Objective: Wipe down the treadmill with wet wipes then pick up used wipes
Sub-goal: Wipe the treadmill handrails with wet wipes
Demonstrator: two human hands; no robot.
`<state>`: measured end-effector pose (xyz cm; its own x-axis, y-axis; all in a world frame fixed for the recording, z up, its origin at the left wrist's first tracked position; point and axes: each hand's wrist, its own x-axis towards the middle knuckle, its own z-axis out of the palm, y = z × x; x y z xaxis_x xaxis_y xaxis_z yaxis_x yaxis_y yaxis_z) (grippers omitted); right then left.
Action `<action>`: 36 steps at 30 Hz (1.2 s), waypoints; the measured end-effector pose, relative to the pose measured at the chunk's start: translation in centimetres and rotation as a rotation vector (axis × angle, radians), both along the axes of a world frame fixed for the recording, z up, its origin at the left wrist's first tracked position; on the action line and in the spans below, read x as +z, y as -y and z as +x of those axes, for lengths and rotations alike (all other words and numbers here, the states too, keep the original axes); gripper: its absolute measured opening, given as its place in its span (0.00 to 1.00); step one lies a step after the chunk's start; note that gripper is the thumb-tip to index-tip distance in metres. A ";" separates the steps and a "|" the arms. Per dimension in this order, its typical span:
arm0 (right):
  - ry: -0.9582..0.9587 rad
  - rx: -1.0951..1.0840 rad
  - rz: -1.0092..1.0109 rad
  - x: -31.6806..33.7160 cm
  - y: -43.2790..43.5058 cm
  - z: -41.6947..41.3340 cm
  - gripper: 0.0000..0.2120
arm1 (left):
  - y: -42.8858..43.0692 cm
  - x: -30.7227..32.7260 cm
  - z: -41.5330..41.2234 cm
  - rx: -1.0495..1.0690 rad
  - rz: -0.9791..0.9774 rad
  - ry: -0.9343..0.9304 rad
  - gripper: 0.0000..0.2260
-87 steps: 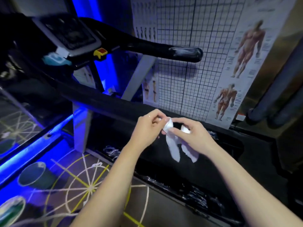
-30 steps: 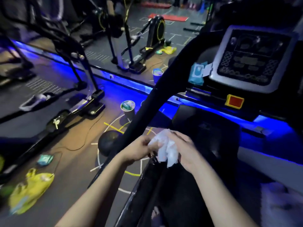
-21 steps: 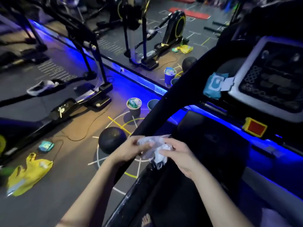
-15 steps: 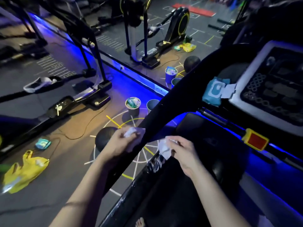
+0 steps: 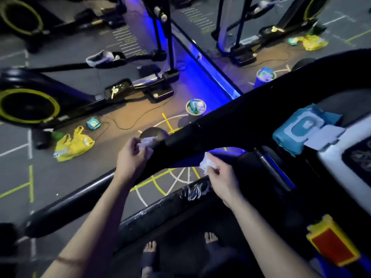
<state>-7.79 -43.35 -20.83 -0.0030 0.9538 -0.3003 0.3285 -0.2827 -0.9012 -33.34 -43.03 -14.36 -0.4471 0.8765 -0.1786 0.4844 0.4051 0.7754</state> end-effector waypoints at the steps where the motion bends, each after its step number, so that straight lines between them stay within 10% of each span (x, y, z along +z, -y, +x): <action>1: 0.009 0.027 0.077 -0.3 -0.7 1.0 0.22 | 0.3 -0.4 0.6 0.028 0.014 -0.062 0.10; 11: 0.186 -0.006 0.841 1.2 -6.4 1.7 0.11 | 5.6 -5.2 3.1 -0.002 0.037 -0.404 0.03; 19: 0.466 0.631 1.242 -5.4 -10.6 -0.4 0.21 | 6.2 -5.7 4.9 -0.040 0.157 -0.558 0.07; 24: 0.387 1.076 1.038 -8.5 -6.7 1.3 0.28 | 6.7 -6.6 4.7 -0.025 0.215 -0.529 0.08; 30: 0.177 0.442 0.970 -2.9 -7.6 3.7 0.16 | 6.7 -4.4 6.2 0.223 0.234 -0.329 0.09; 36: 0.386 0.100 1.048 0.8 -15.3 7.7 0.13 | 5.4 -4.7 8.2 0.174 0.166 -0.266 0.09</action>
